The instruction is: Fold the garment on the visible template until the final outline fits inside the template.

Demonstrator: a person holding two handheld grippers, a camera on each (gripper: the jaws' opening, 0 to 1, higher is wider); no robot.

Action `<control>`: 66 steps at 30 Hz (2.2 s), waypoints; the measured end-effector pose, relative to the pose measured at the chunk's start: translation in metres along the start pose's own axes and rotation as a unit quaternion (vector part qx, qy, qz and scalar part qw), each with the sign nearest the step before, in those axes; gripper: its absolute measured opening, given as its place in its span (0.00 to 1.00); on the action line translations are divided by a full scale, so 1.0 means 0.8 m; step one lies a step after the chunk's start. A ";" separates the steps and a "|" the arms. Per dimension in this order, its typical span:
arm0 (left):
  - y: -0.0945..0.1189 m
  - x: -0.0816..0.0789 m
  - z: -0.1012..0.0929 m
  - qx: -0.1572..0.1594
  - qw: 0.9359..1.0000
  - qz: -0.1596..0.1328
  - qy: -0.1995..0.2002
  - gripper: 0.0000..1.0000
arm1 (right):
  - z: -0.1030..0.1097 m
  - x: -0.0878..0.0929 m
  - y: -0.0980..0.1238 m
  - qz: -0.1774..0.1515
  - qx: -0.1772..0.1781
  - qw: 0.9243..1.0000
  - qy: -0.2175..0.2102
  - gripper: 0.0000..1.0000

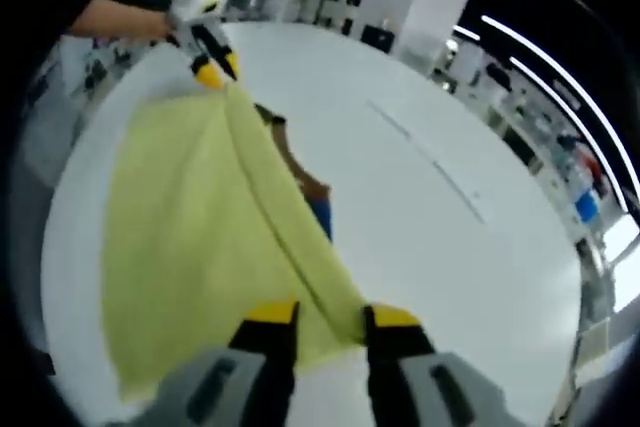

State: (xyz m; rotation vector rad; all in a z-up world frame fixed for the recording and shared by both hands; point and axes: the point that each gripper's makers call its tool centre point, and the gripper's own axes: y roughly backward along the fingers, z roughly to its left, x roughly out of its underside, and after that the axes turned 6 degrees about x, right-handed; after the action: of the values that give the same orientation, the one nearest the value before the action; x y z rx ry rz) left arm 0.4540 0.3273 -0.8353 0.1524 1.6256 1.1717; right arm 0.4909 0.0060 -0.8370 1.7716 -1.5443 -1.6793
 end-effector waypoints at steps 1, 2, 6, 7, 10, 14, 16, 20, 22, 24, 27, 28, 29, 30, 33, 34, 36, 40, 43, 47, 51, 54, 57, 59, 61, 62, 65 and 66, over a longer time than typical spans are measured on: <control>-0.001 0.000 0.002 -0.001 1.000 -0.001 0.001 0.16 | 0.001 -0.001 0.000 0.000 -0.001 1.000 -0.005 0.21; 0.000 0.000 0.002 -0.003 1.000 -0.001 0.001 0.15 | 0.000 -0.001 -0.001 0.000 -0.001 1.000 -0.007 0.20; -0.003 -0.002 0.007 -0.008 1.000 0.005 -0.010 0.12 | 0.005 0.002 -0.005 -0.002 -0.008 1.000 -0.015 0.14; -0.004 -0.003 0.008 -0.008 1.000 0.004 -0.012 0.11 | 0.004 0.001 -0.006 -0.003 -0.011 1.000 -0.013 0.12; -0.006 -0.003 0.004 0.001 1.000 0.008 -0.015 0.00 | 0.007 0.004 -0.007 0.001 -0.009 1.000 0.016 0.01; -0.008 -0.005 0.003 -0.005 1.000 0.010 -0.012 0.00 | 0.008 0.003 -0.008 -0.002 -0.005 1.000 0.021 0.00; -0.007 -0.007 0.002 -0.006 1.000 0.007 0.001 0.00 | 0.007 0.003 -0.008 -0.005 -0.006 1.000 0.009 0.00; -0.004 -0.012 0.003 -0.009 1.000 -0.003 0.012 0.00 | 0.004 -0.002 -0.003 -0.010 -0.001 1.000 0.010 0.00; 0.000 -0.017 0.005 -0.010 1.000 -0.015 0.020 0.00 | -0.005 -0.007 0.003 -0.018 0.012 1.000 0.015 0.00; 0.007 -0.027 0.014 -0.016 0.997 -0.049 0.053 0.00 | -0.010 -0.010 0.005 -0.024 0.017 0.999 0.012 0.00; 0.012 -0.037 0.028 -0.026 0.989 -0.088 0.113 0.00 | -0.019 -0.019 0.006 -0.036 0.038 0.999 0.001 0.00; 0.014 -0.042 0.026 -0.030 0.988 -0.093 0.121 0.00 | -0.022 -0.020 0.004 -0.038 0.042 0.998 -0.003 0.00; 0.014 -0.044 0.029 -0.035 0.986 -0.101 0.130 0.00 | -0.026 -0.022 0.002 -0.040 0.047 0.998 -0.012 0.00; 0.014 -0.044 0.031 -0.038 0.985 -0.103 0.135 0.00 | -0.029 -0.025 0.001 -0.043 0.055 0.997 -0.021 0.00; 0.010 -0.046 0.035 -0.050 0.982 -0.103 0.150 0.00 | -0.037 -0.031 -0.004 -0.055 0.069 0.995 -0.050 0.00; 0.006 -0.048 0.042 -0.056 0.979 -0.109 0.166 0.00 | -0.041 -0.033 -0.007 -0.062 0.069 0.992 -0.084 0.00; 0.006 -0.049 0.050 -0.066 0.973 -0.118 0.186 0.00 | -0.044 -0.037 -0.007 -0.073 0.065 0.985 -0.140 0.00; 0.011 -0.052 0.060 -0.077 0.968 -0.132 0.201 0.24 | -0.054 -0.039 0.003 -0.083 0.069 0.976 -0.190 0.27; 0.016 -0.053 0.062 -0.083 0.960 -0.145 0.225 0.35 | -0.044 -0.037 0.010 -0.084 0.056 0.967 -0.233 0.41; 0.025 -0.044 0.061 -0.085 0.949 -0.157 0.261 0.46 | -0.040 -0.032 0.015 -0.081 0.040 0.956 -0.279 0.55; 0.037 -0.039 0.053 -0.087 0.941 -0.174 0.277 0.56 | -0.028 -0.031 0.025 -0.081 0.025 0.951 -0.299 0.66; 0.045 -0.037 0.043 -0.085 0.939 -0.186 0.278 0.61 | -0.023 -0.028 0.032 -0.077 0.021 0.950 -0.301 0.72; 0.057 -0.034 0.024 -0.083 0.937 -0.193 0.278 0.66 | -0.008 -0.027 0.044 -0.076 0.011 0.951 -0.300 0.78; 0.065 -0.030 0.016 -0.082 0.939 -0.195 0.272 0.69 | 0.003 -0.028 0.053 -0.078 0.004 0.951 -0.298 0.80; 0.071 -0.026 0.012 -0.077 0.939 -0.201 0.268 0.72 | 0.010 -0.026 0.063 -0.080 0.001 0.953 -0.293 0.80; 0.074 -0.023 0.012 -0.075 0.939 -0.202 0.267 0.73 | 0.013 -0.026 0.066 -0.080 0.001 0.953 -0.291 0.81; 0.083 -0.021 -0.009 -0.069 0.942 -0.204 0.259 0.77 | 0.030 -0.025 0.082 -0.082 -0.005 0.954 -0.287 0.82; 0.085 -0.017 -0.006 -0.067 0.942 -0.204 0.258 0.78 | 0.034 -0.024 0.086 -0.082 -0.006 0.954 -0.287 0.82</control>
State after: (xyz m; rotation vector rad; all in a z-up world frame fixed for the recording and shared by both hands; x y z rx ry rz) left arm 0.4263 0.3507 -0.7759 -0.6035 1.8961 1.0374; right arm 0.4382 0.0054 -0.7817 1.5114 -1.6147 -2.4387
